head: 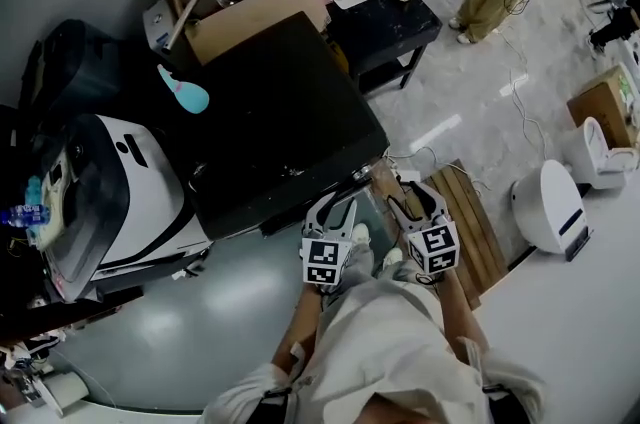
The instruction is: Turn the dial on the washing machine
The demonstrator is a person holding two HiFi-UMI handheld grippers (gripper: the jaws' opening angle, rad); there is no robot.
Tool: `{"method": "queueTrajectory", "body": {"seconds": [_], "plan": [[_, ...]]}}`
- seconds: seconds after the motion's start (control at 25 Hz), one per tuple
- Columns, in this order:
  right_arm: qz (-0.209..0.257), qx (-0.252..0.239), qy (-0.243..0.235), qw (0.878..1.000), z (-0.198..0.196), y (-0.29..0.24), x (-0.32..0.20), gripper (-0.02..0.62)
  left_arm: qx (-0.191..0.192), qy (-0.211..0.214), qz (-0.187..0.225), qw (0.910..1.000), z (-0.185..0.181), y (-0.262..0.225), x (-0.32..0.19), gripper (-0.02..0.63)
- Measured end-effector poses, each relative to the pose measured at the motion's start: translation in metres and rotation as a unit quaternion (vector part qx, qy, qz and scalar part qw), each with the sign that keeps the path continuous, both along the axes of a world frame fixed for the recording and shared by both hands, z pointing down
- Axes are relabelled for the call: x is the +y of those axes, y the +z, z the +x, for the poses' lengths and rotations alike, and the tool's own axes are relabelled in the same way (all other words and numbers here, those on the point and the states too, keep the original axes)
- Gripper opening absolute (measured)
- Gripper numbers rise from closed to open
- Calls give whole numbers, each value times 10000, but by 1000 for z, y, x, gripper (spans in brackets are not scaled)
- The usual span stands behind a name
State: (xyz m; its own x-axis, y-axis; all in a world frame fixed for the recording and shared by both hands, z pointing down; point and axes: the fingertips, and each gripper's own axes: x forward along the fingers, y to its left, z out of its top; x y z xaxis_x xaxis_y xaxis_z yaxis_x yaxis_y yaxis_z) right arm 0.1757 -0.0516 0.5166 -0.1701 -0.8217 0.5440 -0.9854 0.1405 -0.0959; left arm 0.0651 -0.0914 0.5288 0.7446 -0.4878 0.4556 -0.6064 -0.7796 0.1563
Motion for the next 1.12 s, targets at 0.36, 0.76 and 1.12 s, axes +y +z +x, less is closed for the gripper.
{"method": "queueTrajectory", "body": {"seconds": [0.36, 0.76, 1.12], "plan": [[-190, -34, -270, 9994, -10, 29, -12, 235, -152, -415, -159, 9989, -14, 23, -2, 146], [-316, -12, -664, 9973, -17, 60, -22, 235, -328, -1064, -279, 9934, -34, 46, 0, 144], [-488, -4, -855, 9951, -13, 90, -26, 235, -495, -1452, -434, 9872, -44, 73, 1, 144]]}}
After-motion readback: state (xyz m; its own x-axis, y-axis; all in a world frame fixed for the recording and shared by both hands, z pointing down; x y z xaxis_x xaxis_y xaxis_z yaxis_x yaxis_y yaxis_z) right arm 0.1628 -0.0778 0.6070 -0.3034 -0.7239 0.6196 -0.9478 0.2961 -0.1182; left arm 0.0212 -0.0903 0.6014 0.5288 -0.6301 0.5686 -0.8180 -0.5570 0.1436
